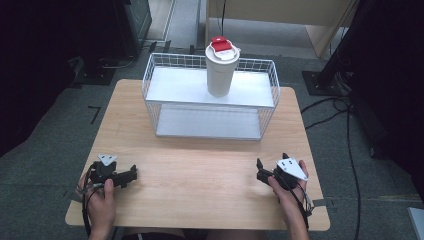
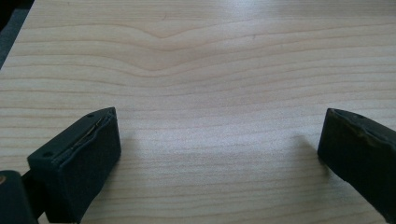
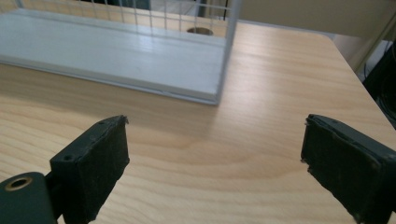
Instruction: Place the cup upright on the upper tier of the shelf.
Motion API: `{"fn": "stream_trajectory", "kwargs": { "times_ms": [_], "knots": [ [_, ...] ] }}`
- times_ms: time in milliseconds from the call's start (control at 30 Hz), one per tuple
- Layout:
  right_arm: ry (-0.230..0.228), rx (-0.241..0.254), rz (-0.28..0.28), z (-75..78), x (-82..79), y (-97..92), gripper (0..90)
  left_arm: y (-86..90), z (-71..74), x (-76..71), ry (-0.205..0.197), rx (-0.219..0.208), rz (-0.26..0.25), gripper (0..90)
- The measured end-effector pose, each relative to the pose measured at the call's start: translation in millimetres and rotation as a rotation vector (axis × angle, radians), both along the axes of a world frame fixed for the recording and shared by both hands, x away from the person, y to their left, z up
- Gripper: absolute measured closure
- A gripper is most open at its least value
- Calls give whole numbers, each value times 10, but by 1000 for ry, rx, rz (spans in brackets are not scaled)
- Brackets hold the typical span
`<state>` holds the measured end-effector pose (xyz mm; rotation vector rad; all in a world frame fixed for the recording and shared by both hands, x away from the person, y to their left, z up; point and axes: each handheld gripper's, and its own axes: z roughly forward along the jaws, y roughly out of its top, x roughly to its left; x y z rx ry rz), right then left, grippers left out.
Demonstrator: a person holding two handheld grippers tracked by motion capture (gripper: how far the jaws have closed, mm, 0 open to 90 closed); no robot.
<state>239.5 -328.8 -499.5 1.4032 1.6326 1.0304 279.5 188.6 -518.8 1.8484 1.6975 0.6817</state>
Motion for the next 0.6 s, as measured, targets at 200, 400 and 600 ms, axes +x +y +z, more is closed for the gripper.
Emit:
{"fn": "stream_trajectory", "kwargs": {
  "times_ms": [200, 400, 600],
  "knots": [
    [29, -5, -38, -84, -99, -195, 76, 0, 0, 0, 0, 0, 0, 0],
    [49, -9, -71, -130, -182, -358, 76, 0, 0, 0, 0, 0, 0, 0],
    [65, 3, -101, -165, -253, -498, 75, 0, 0, 0, 0, 1, 0, 0]
  ]
}}
